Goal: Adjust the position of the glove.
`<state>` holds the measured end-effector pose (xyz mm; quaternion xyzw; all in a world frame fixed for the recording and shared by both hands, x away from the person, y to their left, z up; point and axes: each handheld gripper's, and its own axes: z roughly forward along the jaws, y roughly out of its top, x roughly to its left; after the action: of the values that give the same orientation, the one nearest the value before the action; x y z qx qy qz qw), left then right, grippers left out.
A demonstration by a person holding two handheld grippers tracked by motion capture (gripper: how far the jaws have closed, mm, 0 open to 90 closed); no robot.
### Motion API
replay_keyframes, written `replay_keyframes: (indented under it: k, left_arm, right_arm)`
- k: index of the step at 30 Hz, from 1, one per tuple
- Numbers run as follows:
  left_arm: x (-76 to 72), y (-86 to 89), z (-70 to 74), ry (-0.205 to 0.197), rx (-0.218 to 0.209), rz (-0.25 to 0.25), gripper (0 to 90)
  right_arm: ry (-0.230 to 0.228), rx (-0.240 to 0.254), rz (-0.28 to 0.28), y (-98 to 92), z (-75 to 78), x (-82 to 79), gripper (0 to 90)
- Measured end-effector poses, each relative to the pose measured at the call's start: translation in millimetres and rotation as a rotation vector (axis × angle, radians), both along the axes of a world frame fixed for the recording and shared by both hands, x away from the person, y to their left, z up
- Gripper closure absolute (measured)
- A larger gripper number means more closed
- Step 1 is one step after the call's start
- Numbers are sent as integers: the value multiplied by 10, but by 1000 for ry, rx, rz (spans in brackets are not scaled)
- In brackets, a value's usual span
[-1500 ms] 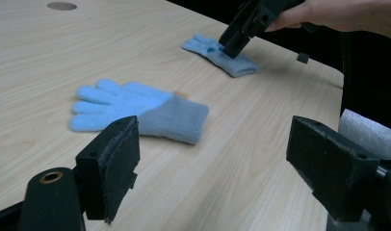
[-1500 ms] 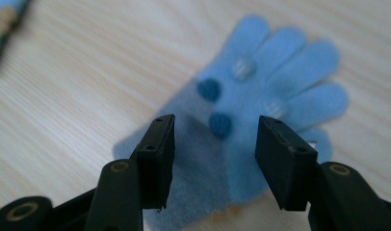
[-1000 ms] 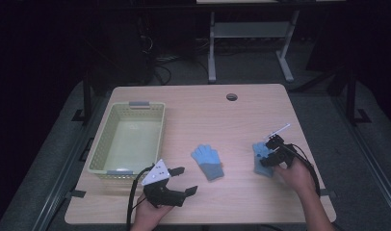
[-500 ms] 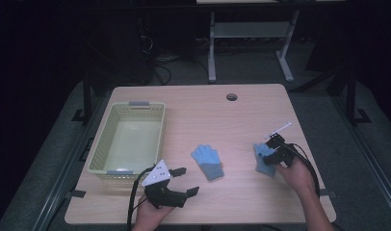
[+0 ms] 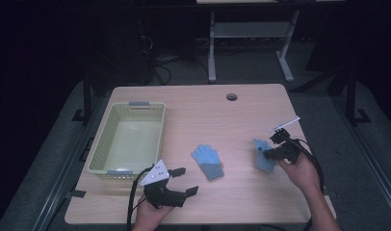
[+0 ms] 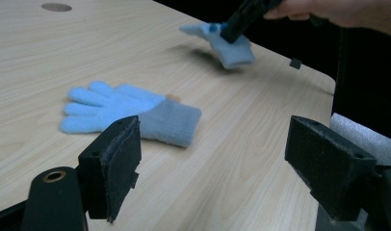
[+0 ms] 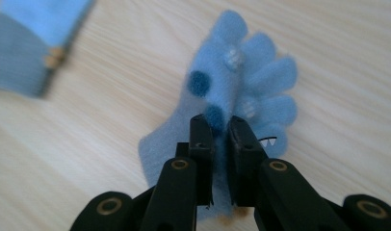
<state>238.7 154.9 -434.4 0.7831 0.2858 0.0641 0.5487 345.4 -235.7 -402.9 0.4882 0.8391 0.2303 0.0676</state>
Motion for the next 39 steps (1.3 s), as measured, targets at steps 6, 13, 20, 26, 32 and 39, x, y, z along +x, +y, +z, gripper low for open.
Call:
replay_keyframes:
  k: [6,13,20,26,32,39]
  left_arm:
    - [-3,-18,-15,5,8,-5,199]
    - [-6,3,12,-12,2,8,199]
    - [-2,28,19,-14,-2,21,199]
    - [6,15,0,-5,13,18,199]
    - [-11,12,16,-18,11,23,199]
    - [-8,18,12,-15,13,23,199]
  right_arm:
    - [-48,12,85,256,255,-22,820]
    - [-64,-11,185,595,381,36,820]
    - [-45,28,262,851,400,127,817]
    - [-29,38,328,1094,356,162,817]
    - [10,20,398,1306,238,234,816]
    - [28,-7,441,1493,145,318,814]
